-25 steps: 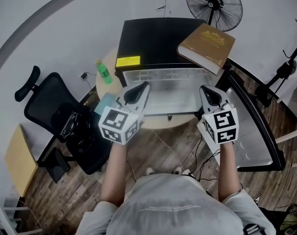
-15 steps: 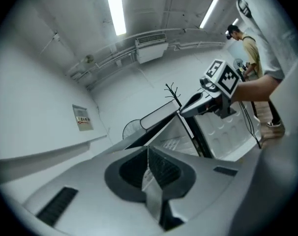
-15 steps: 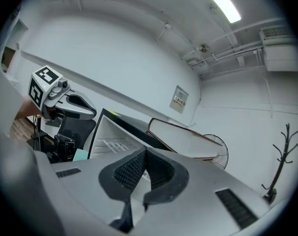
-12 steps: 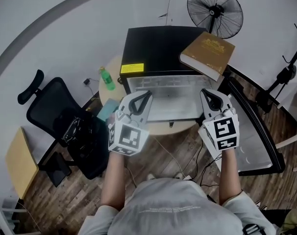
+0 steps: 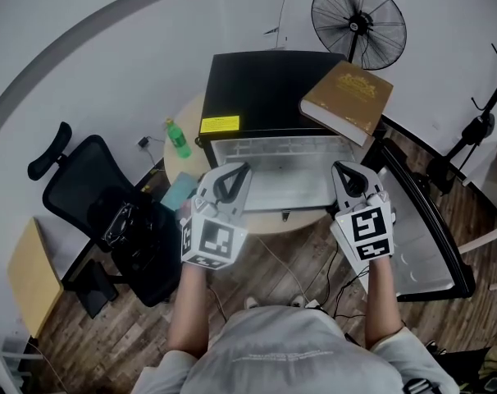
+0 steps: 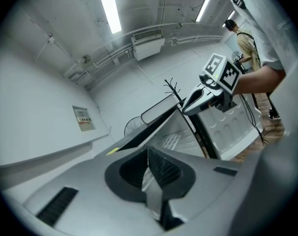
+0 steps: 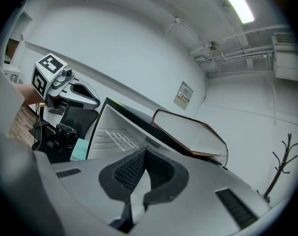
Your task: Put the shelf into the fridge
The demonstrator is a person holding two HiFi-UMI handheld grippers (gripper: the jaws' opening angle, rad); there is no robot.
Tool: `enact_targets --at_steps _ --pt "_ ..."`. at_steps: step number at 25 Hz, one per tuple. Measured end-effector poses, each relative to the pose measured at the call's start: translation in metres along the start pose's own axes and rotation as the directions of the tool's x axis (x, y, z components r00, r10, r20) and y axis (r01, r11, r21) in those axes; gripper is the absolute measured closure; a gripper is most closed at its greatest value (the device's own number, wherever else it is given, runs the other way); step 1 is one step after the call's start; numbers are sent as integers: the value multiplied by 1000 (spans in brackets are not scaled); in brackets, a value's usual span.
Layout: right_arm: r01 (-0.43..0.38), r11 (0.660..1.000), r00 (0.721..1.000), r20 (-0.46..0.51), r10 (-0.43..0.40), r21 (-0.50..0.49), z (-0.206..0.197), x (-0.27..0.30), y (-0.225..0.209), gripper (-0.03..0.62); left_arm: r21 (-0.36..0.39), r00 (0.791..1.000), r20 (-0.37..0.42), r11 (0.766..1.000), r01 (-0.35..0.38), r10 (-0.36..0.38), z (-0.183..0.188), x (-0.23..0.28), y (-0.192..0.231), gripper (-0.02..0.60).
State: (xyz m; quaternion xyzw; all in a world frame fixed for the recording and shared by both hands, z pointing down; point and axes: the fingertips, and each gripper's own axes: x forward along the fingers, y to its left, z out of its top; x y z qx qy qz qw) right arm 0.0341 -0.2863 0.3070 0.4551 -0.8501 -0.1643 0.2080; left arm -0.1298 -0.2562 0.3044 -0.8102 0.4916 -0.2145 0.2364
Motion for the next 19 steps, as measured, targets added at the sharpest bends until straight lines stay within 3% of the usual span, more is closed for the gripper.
enact_targets --at_steps 19 --pt "-8 1000 1000 -6 8 -21 -6 14 -1 579 -18 999 39 999 -27 28 5 14 11 558"
